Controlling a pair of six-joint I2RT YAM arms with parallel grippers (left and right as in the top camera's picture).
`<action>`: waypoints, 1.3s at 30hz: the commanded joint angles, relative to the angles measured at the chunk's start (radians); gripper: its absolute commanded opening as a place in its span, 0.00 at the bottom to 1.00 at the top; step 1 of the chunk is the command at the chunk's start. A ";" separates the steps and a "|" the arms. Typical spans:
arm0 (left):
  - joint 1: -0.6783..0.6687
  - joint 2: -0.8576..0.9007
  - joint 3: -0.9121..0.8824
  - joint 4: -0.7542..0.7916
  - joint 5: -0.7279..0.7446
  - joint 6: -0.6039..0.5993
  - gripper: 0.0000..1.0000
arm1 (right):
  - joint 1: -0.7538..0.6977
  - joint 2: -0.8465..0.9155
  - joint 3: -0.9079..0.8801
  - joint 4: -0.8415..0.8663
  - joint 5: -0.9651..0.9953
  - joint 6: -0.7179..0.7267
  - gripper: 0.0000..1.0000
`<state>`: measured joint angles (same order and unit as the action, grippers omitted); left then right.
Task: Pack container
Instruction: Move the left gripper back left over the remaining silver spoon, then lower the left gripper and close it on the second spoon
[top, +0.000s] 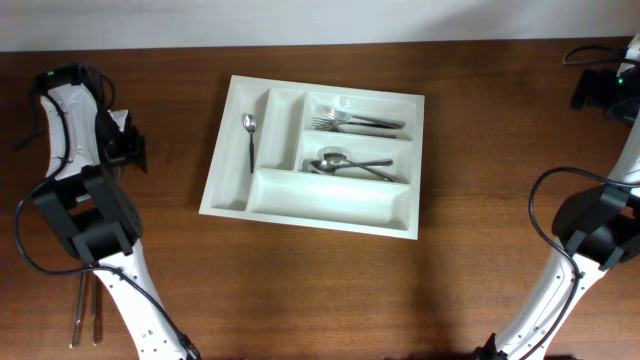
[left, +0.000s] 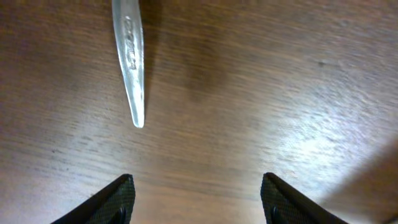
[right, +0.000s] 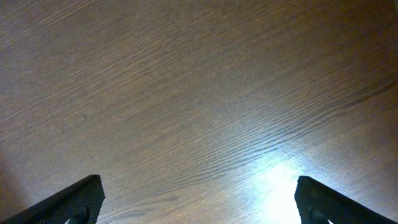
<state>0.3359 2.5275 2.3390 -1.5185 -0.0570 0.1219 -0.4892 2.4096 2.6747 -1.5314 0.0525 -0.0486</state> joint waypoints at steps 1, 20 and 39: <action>-0.001 -0.016 -0.008 0.027 -0.024 -0.016 0.67 | 0.005 0.006 -0.005 0.004 0.005 0.009 0.99; 0.034 -0.011 -0.031 0.177 -0.037 0.119 0.67 | 0.005 0.006 -0.005 0.004 0.005 0.009 0.99; 0.034 0.002 -0.050 0.256 -0.006 0.165 0.66 | 0.005 0.006 -0.005 0.004 0.005 0.009 0.99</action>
<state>0.3626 2.5275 2.2959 -1.2755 -0.0856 0.2634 -0.4892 2.4096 2.6747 -1.5314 0.0525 -0.0483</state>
